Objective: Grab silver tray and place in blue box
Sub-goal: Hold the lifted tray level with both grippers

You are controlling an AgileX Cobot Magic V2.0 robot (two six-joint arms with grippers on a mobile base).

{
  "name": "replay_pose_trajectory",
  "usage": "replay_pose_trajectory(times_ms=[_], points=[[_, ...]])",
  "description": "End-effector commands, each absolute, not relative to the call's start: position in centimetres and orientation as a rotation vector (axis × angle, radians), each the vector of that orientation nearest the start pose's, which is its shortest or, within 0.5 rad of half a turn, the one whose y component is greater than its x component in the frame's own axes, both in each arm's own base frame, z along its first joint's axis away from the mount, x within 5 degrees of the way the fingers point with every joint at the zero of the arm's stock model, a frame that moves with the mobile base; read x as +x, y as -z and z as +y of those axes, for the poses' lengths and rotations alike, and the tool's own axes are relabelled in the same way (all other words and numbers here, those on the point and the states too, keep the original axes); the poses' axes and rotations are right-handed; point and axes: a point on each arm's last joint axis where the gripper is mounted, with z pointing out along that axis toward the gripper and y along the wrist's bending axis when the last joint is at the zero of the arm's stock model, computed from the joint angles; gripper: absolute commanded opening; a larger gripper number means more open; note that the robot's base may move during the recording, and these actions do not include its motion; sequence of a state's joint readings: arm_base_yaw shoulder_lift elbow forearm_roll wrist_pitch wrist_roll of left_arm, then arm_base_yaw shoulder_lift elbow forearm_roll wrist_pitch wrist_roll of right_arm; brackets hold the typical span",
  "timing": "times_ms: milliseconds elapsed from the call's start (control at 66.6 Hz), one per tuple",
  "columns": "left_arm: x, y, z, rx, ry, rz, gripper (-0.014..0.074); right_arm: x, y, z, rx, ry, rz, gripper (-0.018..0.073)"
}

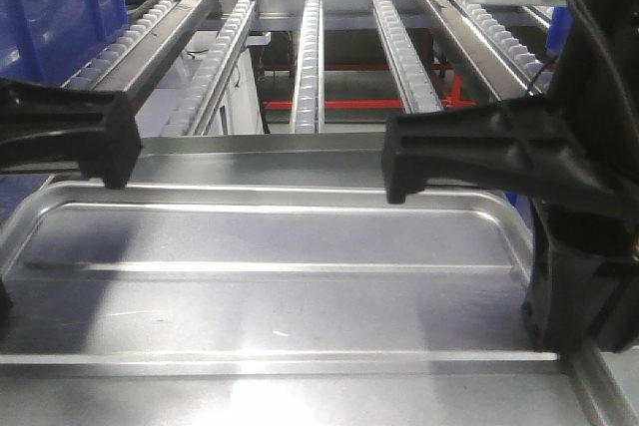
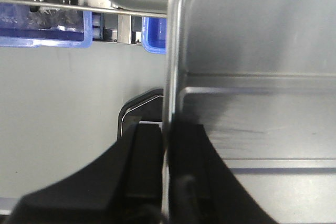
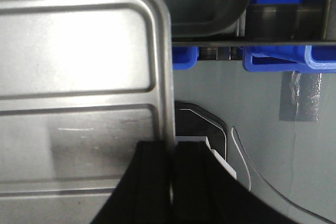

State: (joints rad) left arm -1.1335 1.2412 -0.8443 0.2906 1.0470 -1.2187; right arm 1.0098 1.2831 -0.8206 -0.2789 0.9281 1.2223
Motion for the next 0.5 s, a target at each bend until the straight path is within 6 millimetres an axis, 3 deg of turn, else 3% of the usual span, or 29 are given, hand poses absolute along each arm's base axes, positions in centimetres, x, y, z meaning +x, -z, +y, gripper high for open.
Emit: replay_pose_trajectory(times_ms=[0,481], points=[[10.94,-27.50,-18.30,0.045,0.216,2.767,-0.0006,13.84,-26.35,18.00,0.089,-0.278,2.726,0.0053],[10.94,-27.50,-18.30,0.045,0.216,2.767,-0.0006,13.84,-26.35,18.00,0.089,-0.278,2.726,0.0053]])
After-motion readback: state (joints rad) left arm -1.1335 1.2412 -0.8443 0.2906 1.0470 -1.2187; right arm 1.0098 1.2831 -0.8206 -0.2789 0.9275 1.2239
